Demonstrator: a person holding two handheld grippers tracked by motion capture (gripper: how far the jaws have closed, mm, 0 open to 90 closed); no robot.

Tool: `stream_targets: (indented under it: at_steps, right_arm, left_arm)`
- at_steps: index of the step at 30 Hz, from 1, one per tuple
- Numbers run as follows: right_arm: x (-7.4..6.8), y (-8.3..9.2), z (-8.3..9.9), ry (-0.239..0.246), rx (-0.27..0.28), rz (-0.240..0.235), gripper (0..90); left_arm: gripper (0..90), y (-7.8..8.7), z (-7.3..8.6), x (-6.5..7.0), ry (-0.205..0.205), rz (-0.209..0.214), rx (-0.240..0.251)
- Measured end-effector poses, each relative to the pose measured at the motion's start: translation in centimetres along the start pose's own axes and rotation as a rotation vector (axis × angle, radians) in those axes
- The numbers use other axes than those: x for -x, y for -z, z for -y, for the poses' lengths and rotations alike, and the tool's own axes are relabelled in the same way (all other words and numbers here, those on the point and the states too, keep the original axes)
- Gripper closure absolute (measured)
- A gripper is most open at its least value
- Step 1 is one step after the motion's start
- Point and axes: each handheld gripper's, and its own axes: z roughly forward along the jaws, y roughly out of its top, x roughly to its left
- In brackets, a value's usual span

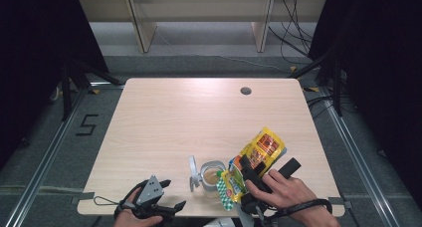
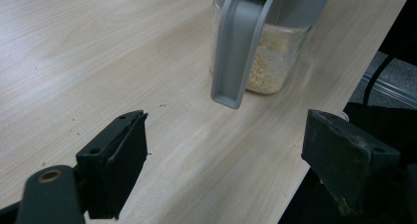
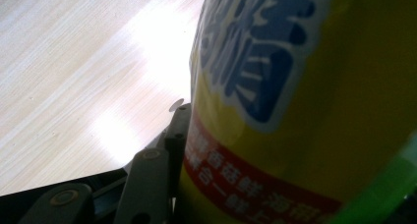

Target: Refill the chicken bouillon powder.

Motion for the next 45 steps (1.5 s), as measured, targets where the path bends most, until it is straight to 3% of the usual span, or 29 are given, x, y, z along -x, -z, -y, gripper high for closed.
stream_targets:
  at_steps: [45]
  right_arm:
    - [-0.01,0.15,0.21,-0.011,0.007,0.006,60.5]
  left_arm:
    - [16.6,0.07,-0.02,-0.05,-0.011,-0.006,0.001]
